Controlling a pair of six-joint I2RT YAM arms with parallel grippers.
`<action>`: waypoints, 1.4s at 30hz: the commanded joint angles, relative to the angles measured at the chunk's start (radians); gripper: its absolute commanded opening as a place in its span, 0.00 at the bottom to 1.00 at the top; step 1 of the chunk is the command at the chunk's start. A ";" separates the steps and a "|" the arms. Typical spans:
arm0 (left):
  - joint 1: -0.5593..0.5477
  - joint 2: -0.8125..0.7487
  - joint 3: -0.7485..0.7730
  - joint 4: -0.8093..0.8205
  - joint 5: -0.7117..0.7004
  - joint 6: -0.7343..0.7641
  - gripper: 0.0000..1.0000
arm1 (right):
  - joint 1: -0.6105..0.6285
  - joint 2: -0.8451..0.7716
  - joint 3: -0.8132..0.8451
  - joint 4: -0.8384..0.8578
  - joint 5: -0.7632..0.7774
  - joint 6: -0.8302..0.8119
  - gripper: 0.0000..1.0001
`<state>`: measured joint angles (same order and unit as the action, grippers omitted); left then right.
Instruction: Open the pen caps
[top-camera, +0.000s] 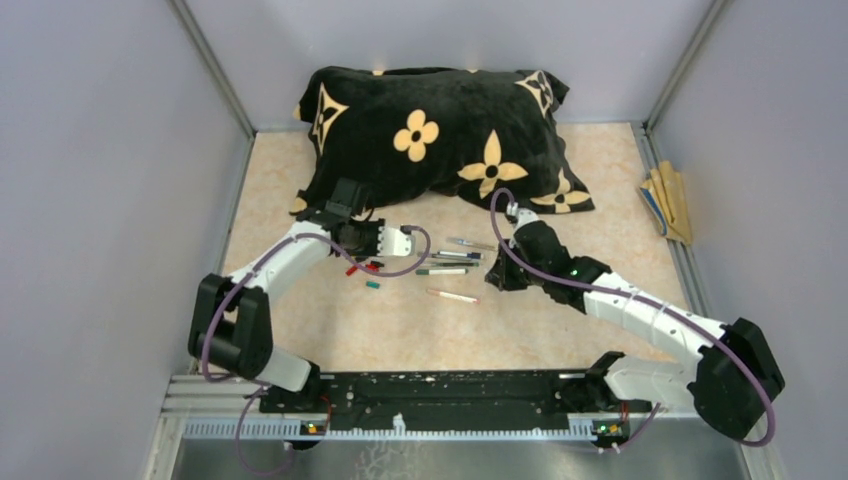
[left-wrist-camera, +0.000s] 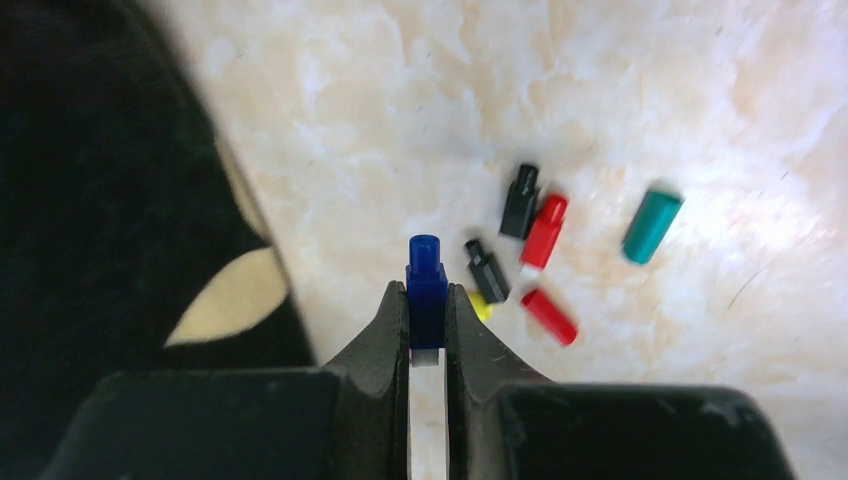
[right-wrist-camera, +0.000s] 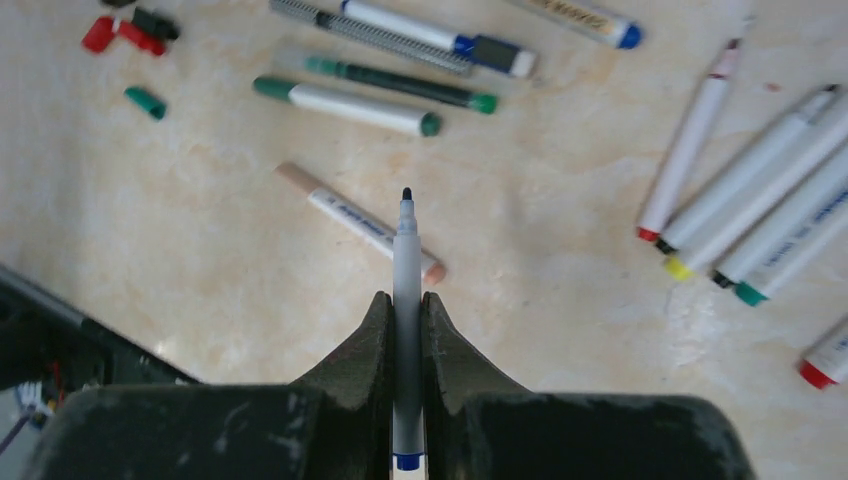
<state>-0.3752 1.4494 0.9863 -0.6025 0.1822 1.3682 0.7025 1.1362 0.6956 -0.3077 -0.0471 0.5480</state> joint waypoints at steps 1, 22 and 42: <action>-0.008 0.098 0.032 -0.028 0.112 -0.156 0.04 | -0.049 -0.033 0.006 0.000 0.207 0.050 0.00; 0.003 0.219 0.027 0.041 0.057 -0.237 0.44 | -0.233 0.080 -0.084 0.064 0.501 0.080 0.00; 0.113 0.050 0.259 -0.154 0.217 -0.330 0.99 | -0.254 0.187 -0.108 0.114 0.545 0.023 0.14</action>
<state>-0.2909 1.5299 1.1866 -0.6819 0.3286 1.0649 0.4618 1.3022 0.5880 -0.2333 0.4778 0.5934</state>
